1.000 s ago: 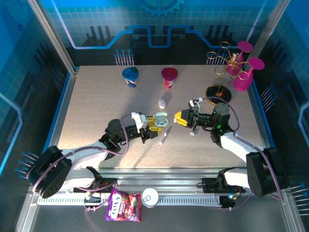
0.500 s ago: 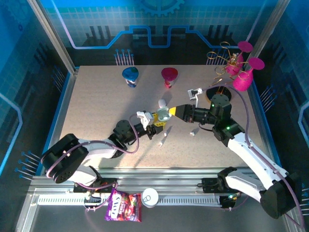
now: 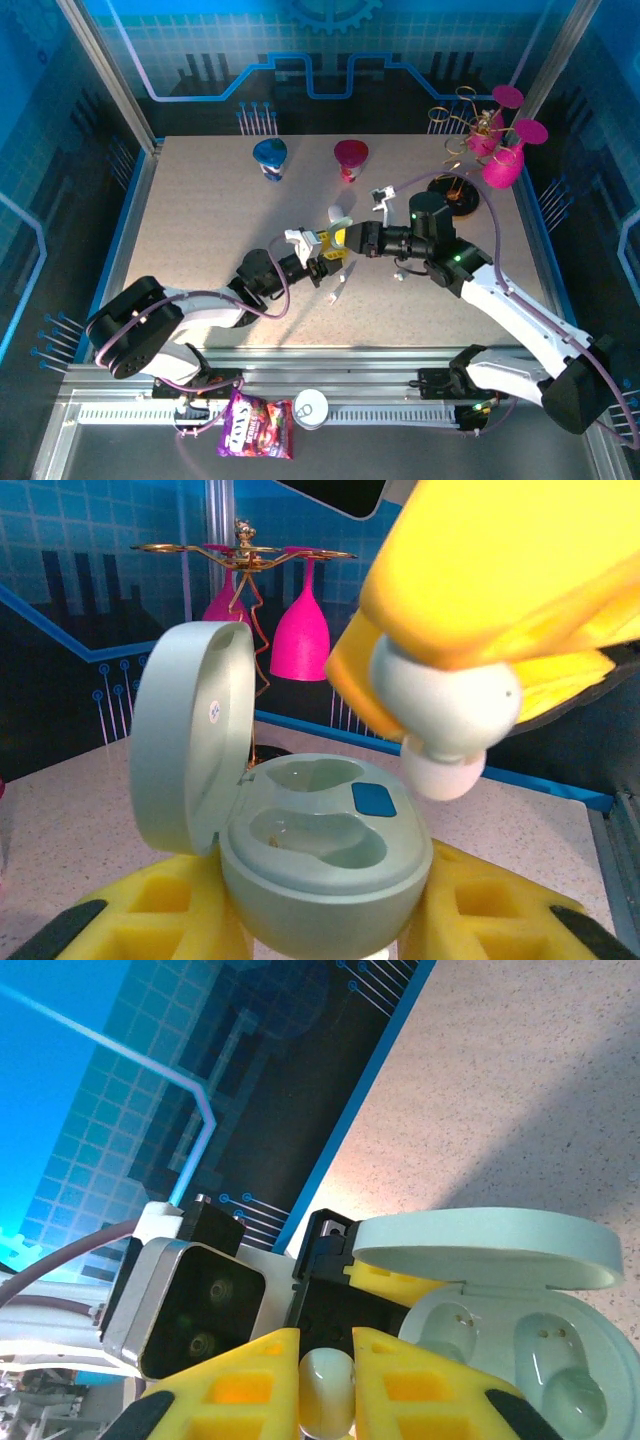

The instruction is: Insert wireless bluetooth earbuds into charging case

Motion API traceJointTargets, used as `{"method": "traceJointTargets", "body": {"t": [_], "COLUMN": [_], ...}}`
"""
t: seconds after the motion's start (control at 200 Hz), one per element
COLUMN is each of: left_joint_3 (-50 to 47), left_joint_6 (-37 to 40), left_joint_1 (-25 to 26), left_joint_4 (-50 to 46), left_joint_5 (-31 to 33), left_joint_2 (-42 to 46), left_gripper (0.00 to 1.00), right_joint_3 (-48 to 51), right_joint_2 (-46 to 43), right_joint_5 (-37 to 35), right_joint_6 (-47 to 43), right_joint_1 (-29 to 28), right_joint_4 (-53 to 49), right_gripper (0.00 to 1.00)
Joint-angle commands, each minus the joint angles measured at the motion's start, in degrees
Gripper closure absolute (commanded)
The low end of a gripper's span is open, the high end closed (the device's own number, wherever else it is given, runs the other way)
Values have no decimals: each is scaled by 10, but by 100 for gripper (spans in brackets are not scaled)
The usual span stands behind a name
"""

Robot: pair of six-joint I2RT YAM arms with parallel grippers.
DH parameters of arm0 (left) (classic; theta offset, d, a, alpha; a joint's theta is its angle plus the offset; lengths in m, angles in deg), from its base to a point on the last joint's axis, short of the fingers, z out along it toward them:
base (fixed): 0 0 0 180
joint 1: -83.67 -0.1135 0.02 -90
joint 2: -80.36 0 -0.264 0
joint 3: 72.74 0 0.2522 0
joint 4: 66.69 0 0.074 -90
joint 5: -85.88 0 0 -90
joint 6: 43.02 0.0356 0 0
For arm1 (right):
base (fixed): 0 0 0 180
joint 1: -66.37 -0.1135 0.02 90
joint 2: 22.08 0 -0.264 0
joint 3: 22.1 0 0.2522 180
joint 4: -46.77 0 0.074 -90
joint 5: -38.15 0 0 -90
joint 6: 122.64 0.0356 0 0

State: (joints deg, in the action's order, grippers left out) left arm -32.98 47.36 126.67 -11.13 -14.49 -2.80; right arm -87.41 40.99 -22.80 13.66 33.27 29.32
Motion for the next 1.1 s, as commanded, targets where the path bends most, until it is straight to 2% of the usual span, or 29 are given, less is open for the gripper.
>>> {"method": "traceJointTargets", "body": {"t": [0.0,0.515,1.096], "left_joint_3": [17,18,19], "left_joint_6": [-5,-12,-11], "left_joint_1": [6,10,10], "left_joint_4": [15,7,10], "left_joint_5": [9,13,16], "left_joint_2": [12,23,20], "left_gripper": [75,75,75], "right_joint_3": [-20,-20,-18], "right_joint_2": [8,17,32], "right_joint_5": [-28,-107,-119], "right_joint_6": [-27,-65,-67], "right_joint_1": [-13,-41,-46], "right_joint_4": [-15,-38,-46], "right_gripper": [85,85,80]}}
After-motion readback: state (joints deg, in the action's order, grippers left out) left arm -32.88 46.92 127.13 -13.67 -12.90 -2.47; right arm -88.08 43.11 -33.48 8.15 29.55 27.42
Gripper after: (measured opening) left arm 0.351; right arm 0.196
